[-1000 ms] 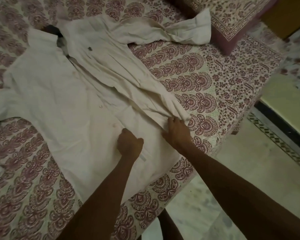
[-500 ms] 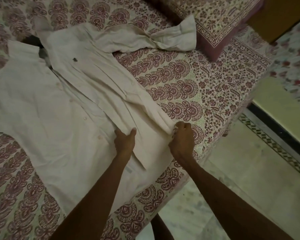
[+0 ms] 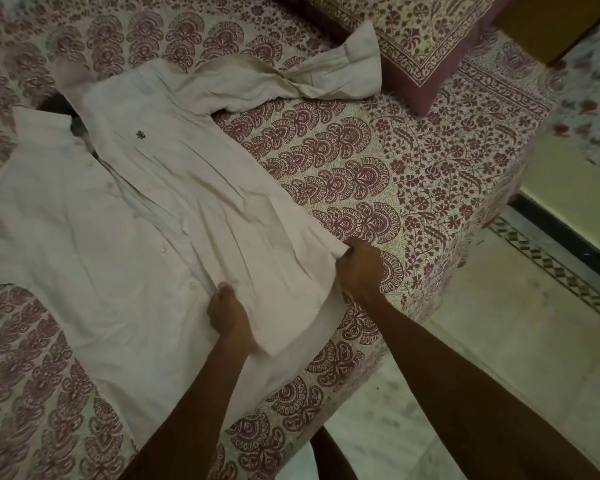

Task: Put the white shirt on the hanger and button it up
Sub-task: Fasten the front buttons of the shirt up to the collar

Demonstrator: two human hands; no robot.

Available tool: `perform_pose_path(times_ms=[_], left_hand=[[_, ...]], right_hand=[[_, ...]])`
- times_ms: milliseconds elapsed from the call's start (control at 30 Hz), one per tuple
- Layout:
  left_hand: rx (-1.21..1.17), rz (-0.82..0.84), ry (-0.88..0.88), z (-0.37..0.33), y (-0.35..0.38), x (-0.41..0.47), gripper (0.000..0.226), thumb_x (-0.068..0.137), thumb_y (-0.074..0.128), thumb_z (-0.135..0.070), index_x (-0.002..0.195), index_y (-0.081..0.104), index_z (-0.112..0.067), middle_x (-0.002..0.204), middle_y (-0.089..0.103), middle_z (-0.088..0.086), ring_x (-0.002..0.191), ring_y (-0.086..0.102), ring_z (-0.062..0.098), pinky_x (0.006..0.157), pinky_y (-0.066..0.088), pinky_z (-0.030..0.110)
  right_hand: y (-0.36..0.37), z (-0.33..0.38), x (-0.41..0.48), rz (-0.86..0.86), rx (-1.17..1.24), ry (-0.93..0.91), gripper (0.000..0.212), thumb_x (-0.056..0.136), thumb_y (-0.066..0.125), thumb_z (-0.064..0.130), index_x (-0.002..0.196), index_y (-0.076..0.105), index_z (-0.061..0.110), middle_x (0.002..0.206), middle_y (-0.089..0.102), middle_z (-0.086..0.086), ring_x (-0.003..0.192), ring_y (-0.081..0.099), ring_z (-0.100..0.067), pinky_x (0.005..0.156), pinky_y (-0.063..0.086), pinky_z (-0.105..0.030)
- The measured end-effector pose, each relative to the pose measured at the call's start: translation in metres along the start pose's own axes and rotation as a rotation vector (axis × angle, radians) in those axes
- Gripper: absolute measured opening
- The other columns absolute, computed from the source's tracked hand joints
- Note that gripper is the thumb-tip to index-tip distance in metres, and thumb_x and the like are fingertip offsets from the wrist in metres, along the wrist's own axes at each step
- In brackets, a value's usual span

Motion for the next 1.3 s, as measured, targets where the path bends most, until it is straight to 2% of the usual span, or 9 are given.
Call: perform_pose_path(times_ms=[267, 367, 500, 600, 667, 800, 1000, 1200, 1300], left_hand=[[0.327, 0.089, 0.151, 0.003, 0.007, -0.003, 0.044, 0.101, 0.045, -0.031, 0.129, 0.051, 0.002, 0.129, 0.057, 0.023, 0.117, 0.055, 0.037, 0.098, 0.044, 0.038], [0.365, 0.160, 0.203, 0.005, 0.012, -0.011, 0.042, 0.096, 0.056, -0.025, 0.130, 0.049, -0.001, 0.127, 0.060, 0.021, 0.113, 0.059, 0.035, 0.095, 0.046, 0.037], [0.423, 0.237, 0.294, -0.005, 0.009, -0.014, 0.031, 0.094, 0.057, -0.023, 0.117, 0.057, -0.002, 0.115, 0.065, 0.019, 0.105, 0.063, 0.034, 0.093, 0.051, 0.039], [0.456, 0.256, 0.372, -0.012, -0.008, -0.009, 0.028, 0.096, 0.046, -0.030, 0.094, 0.065, -0.009, 0.095, 0.070, 0.014, 0.090, 0.066, 0.031, 0.083, 0.054, 0.041], [0.520, 0.155, 0.471, -0.021, -0.028, -0.006, 0.021, 0.095, 0.048, -0.018, 0.086, 0.064, -0.009, 0.088, 0.069, 0.011, 0.086, 0.064, 0.028, 0.076, 0.050, 0.035], [0.624, 0.123, 0.430, -0.008, -0.056, 0.012, 0.013, 0.086, 0.057, -0.009, 0.084, 0.070, -0.009, 0.091, 0.073, 0.008, 0.092, 0.065, 0.029, 0.076, 0.048, 0.031], [0.431, 0.040, 0.566, -0.012, -0.078, 0.015, 0.008, 0.085, 0.066, -0.009, 0.090, 0.060, -0.011, 0.081, 0.065, 0.000, 0.074, 0.059, 0.015, 0.066, 0.041, 0.019], [0.485, 0.265, 0.410, -0.019, -0.057, 0.062, 0.015, 0.074, 0.077, -0.016, 0.074, 0.062, -0.018, 0.073, 0.070, 0.001, 0.070, 0.069, 0.021, 0.070, 0.060, 0.037], [0.745, 0.429, 0.404, -0.010, -0.050, 0.056, 0.022, 0.067, 0.085, -0.024, 0.072, 0.065, -0.018, 0.075, 0.069, -0.004, 0.072, 0.067, 0.016, 0.075, 0.057, 0.026]], right_hand=[[-0.039, -0.022, 0.006, -0.348, -0.077, 0.187, 0.025, 0.085, 0.062, 0.005, 0.108, 0.064, 0.013, 0.106, 0.063, -0.010, 0.095, 0.059, -0.028, 0.074, 0.048, -0.036], [-0.037, -0.007, -0.011, -0.373, -0.098, 0.111, 0.037, 0.078, 0.064, -0.002, 0.111, 0.063, 0.014, 0.110, 0.060, -0.011, 0.097, 0.056, -0.028, 0.077, 0.051, -0.041], [0.000, 0.035, -0.046, -0.086, 0.083, -0.313, 0.024, 0.082, 0.056, 0.000, 0.098, 0.067, 0.015, 0.099, 0.063, -0.004, 0.083, 0.060, -0.017, 0.070, 0.050, -0.030], [0.055, 0.055, -0.084, 0.375, 0.010, -0.400, 0.008, 0.085, 0.061, 0.020, 0.089, 0.068, 0.020, 0.088, 0.070, 0.001, 0.077, 0.065, -0.015, 0.069, 0.053, -0.032], [0.085, 0.057, -0.107, 0.543, -0.170, -0.418, 0.019, 0.084, 0.061, 0.037, 0.086, 0.066, 0.018, 0.088, 0.070, -0.002, 0.082, 0.067, -0.022, 0.068, 0.052, -0.032], [0.114, 0.063, -0.131, 0.487, -0.443, -0.481, 0.048, 0.085, 0.061, 0.054, 0.110, 0.056, 0.014, 0.105, 0.062, -0.008, 0.094, 0.061, -0.028, 0.072, 0.048, -0.036], [0.126, 0.092, -0.132, 0.326, -0.459, -0.527, 0.044, 0.090, 0.057, 0.045, 0.118, 0.048, 0.013, 0.109, 0.058, -0.008, 0.093, 0.061, -0.029, 0.068, 0.051, -0.037], [0.145, 0.127, -0.115, 0.411, -0.626, -0.475, 0.020, 0.089, 0.057, 0.014, 0.107, 0.054, 0.007, 0.103, 0.061, -0.010, 0.093, 0.063, -0.029, 0.066, 0.037, -0.029], [0.145, 0.124, -0.111, 0.425, -0.550, -0.368, 0.011, 0.081, 0.056, 0.003, 0.076, 0.050, 0.011, 0.081, 0.055, -0.005, 0.078, 0.060, -0.028, 0.061, 0.035, -0.026]])
Point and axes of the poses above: each hand's wrist, its own x-axis towards the middle knuckle, its own y-axis out of the palm, z = x × y, the point moved 7 cm from there along x, towards the middle knuckle
